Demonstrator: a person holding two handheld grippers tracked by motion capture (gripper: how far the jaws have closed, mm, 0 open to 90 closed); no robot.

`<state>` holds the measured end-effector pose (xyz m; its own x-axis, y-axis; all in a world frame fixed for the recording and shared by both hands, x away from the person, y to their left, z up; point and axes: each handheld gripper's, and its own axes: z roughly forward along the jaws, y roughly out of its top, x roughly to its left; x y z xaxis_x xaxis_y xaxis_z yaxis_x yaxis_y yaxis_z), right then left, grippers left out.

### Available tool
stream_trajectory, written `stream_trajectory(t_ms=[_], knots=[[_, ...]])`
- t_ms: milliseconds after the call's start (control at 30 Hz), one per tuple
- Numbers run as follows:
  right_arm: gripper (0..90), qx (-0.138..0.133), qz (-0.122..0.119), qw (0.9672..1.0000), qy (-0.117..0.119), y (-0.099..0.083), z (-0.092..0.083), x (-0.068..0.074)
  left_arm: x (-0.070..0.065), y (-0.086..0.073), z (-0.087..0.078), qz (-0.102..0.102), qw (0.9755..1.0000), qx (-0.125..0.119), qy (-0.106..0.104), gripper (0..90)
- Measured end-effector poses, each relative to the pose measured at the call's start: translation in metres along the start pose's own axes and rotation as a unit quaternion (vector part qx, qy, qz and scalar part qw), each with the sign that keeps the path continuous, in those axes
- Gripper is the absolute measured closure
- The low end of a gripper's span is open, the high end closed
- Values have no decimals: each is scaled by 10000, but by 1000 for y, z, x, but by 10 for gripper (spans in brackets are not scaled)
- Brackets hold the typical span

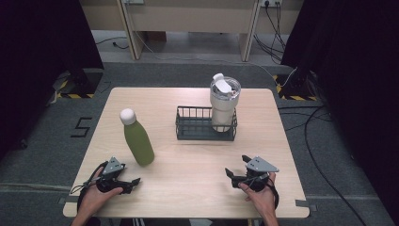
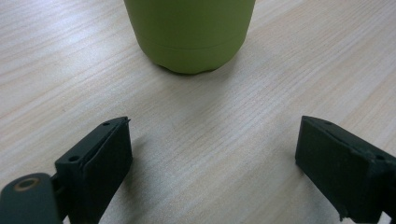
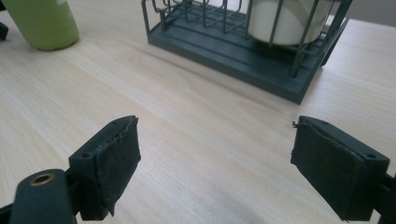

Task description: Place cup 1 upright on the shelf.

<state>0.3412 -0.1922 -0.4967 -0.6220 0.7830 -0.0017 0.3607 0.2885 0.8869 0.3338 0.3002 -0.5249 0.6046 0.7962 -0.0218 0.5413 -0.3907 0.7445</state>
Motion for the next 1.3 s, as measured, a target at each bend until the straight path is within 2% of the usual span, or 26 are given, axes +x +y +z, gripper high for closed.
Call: stream_trajectory(t_ms=[100, 333, 600, 1033, 1167, 1300], knots=[[152, 86, 54, 9999, 33, -3, 1, 1, 0, 0, 0, -1, 10000, -2, 2, 102], [152, 310, 14, 9995, 49, -6, 2, 3, 0, 0, 0, -12, 10000, -3, 1, 102], [152, 654, 43, 9978, 86, -11, 4, 5, 0, 0, 0, 2, 10000, -3, 4, 102], [153, 1024, -16, 9947, 70, -16, 8, 10, 0, 0, 0, 5, 10000, 4, -4, 103], [140, 1417, -85, 9899, -54, -17, 12, 12, 0, 0, 0, 2, 10000, 1, -4, 103], [133, 1440, -34, 9896, -27, -17, 12, 11, 0, 0, 0, 13, 10000, -1, -1, 103]])
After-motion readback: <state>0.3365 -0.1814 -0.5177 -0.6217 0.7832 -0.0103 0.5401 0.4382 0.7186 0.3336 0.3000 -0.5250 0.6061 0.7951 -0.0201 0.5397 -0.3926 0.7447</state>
